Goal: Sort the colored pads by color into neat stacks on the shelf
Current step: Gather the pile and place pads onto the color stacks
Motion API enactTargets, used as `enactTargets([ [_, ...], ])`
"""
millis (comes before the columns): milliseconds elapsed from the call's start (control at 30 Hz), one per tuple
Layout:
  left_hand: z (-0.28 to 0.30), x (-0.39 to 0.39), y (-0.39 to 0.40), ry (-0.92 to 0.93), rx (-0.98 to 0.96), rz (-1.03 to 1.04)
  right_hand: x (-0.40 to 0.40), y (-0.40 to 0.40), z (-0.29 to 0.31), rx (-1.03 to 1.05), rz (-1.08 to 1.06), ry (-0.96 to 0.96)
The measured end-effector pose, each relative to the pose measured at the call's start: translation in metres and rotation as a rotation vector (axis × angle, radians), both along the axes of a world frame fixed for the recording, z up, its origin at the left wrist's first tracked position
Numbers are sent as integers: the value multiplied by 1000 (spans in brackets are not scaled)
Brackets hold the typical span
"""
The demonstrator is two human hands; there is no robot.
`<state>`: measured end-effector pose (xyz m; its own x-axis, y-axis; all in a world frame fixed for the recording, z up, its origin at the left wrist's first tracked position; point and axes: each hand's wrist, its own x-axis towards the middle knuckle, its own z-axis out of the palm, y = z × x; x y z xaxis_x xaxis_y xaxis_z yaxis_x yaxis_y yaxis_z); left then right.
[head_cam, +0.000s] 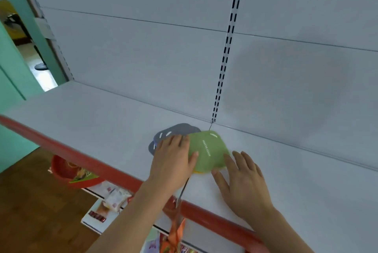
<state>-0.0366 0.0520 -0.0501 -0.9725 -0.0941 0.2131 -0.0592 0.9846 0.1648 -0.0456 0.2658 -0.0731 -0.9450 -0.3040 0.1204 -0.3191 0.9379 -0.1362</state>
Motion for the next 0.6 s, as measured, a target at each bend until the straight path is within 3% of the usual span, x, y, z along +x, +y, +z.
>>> enactTargets([
  [233,11,-46,1,-180,-95,-120,-20,-11,0,-55,-67,20],
  [433,24,-66,-2,-158,141,-175,-24,-17,5,-94,-103,82],
  [600,45,-73,-31,-188,211,-270,-32,-28,12,-159,-166,176],
])
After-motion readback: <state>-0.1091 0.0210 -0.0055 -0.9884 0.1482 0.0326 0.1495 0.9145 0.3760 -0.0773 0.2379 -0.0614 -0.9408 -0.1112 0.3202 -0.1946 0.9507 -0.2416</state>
